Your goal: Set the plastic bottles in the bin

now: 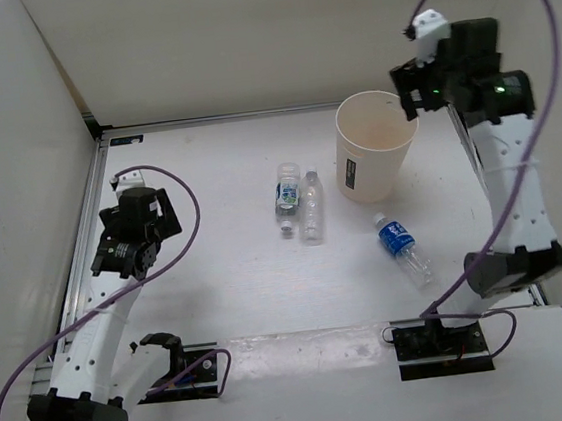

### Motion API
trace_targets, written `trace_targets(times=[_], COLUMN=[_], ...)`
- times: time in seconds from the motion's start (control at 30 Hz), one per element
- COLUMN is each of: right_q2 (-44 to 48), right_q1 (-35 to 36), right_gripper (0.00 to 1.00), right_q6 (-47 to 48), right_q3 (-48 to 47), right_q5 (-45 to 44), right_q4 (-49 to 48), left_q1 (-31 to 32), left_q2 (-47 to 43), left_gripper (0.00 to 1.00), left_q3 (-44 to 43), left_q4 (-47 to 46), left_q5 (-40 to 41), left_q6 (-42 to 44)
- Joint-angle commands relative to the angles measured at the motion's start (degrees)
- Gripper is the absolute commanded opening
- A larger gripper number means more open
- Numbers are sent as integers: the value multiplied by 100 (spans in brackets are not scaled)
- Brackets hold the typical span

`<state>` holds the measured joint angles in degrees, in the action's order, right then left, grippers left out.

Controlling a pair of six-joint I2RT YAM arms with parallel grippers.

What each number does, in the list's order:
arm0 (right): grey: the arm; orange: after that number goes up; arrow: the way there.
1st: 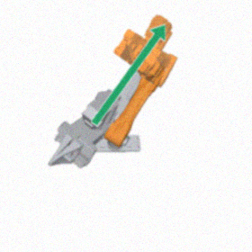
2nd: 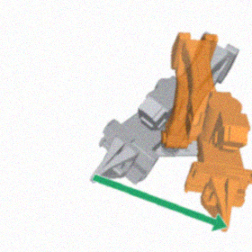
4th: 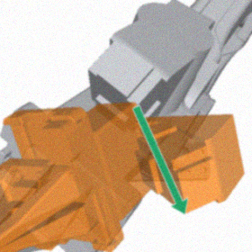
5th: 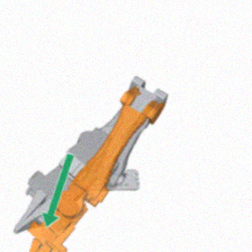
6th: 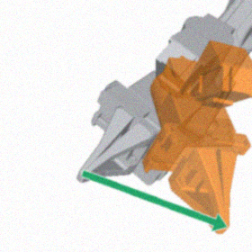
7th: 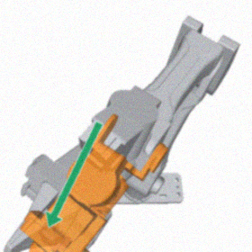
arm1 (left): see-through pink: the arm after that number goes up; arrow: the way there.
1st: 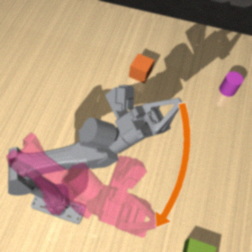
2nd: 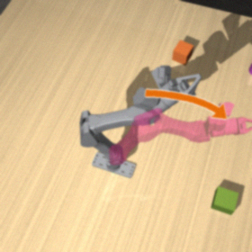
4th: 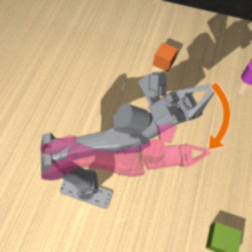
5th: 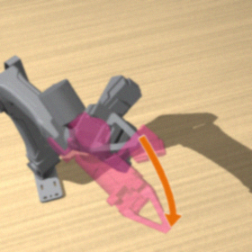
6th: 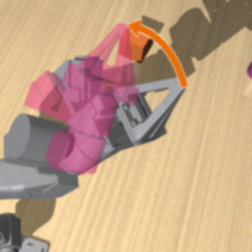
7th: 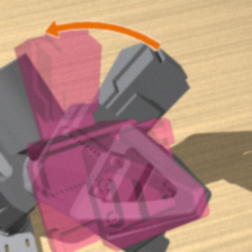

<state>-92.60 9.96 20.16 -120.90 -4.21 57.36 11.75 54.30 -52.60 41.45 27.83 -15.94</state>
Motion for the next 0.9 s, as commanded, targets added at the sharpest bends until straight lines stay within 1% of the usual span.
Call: trace_targets(times=[0.0, 0.03, 0.07, 0.1, 0.13, 0.17, 0.2, 0.23, 0.27, 0.3, 0.37, 0.4, 0.43, 0.5, 0.7, 0.73, 0.8, 0.83, 0.87], right_q2=[698, 795, 1135, 1269, 1514, 1656, 1901, 2086, 2201, 2376, 2439, 2396, 2369, 2168, 1517, 1195, 911, 527, 393], right_q1=[-722, -784, -1098, -1232, -1590, -1654, -1707, -1751, -1760, -1708, -1542, -1349, -1278, -1163, -1233, -1233, -1259, -1311, -1347], right_gripper=[90, 90, 90, 90, 90, 90, 90, 90, 90, 90, 90, 90, 90, 90, 90, 90, 90, 90, 90], right_q6=[443, 566, 646, 1021, 1181, 1566, 1726, 2076, 2340, 2421, 2554, 2493, 2144, 2018, 1570, 1570, 1535, 1500, 1465], right_q3=[364, 522, 1098, 1287, 1636, 2014, 2218, 2655, 2851, 3497, 3941, 4439, 4600, 4908, 5296, 5366, 5323, 5262, 5226], right_q5=[1455, 1449, 1510, 1980, 2203, 2362, 2555, 2678, 2740, 2750, 2601, 2461, 2103, 1994, 2292, 2328, 2232, 2196, 2161], right_q4=[530, 548, 696, 889, 1178, 1250, 1347, 1548, 1724, 1769, 1770, 1648, 1559, 1471, 1383, 1391, 1470, 1488, 1497], left_q1=[-32, -58, -67, -67, -76, -76, -67, -76, -85, -94, -85, -85, -94, -85, -94, -102, -94, -111, -111], left_q2=[-218, -253, -280, -271, -280, -280, -263, -262, -280, -306, -341, -359, -368, -368, -341, -350, -420, -429, -490], left_gripper=[100, 100, 100, 100, 100, 100, 100, 100, 100, 100, 100, 100, 100, 100, 100, 100, 100, 100, 100], left_q3=[-119, -23, -5, 30, 22, 30, 22, 30, 56, 100, 231, 285, 285, 320, 180, 154, 162, 162, 171], left_q4=[-216, -269, -287, -269, -243, -243, -234, -243, -252, -278, -304, -322, -305, -261, 11, 64, 135, 170, 170], left_q5=[29, 29, 20, 20, -23, -59, -85, -172, -191, -199, -217, -226, -217, -234, -86, -77, -15, -6, 20], left_q6=[-58, -84, -102, -119, -137, -146, -146, -146, -154, -198, -242, -364, -392, -427, -208, -181, -190, -181, -190])
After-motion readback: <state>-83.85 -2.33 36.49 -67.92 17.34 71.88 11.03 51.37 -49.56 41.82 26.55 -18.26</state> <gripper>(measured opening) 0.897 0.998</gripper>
